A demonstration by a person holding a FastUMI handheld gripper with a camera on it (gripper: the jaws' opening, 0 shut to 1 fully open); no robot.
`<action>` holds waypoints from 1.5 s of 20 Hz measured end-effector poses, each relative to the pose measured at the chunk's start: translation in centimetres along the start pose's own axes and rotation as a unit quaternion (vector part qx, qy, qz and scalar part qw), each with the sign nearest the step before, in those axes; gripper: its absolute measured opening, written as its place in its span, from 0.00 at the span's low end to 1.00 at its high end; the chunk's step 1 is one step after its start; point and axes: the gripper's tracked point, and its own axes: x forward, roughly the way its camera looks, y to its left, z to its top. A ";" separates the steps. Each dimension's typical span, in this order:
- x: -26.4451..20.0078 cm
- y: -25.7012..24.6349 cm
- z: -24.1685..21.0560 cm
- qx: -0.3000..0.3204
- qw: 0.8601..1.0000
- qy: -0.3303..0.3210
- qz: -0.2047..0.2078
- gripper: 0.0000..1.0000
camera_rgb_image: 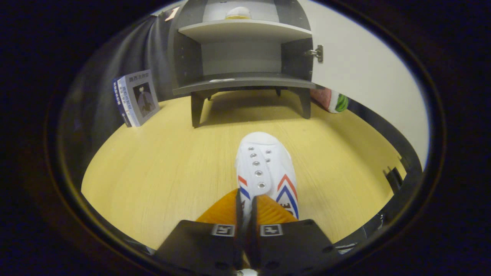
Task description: Open the shoe cabinet door, grab the shoes and put them into the shoe cabinet, then close the shoe cabinet door.
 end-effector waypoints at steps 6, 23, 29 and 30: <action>-0.7 -0.1 0.5 0.009 0.999 0.022 0.021 0.03; -11.9 -2.2 22.1 -0.017 0.996 -0.090 0.004 0.03; -14.5 -3.0 35.2 -0.038 0.981 -0.189 -0.007 0.02; -13.8 -3.1 37.0 -0.043 0.980 -0.196 -0.007 0.02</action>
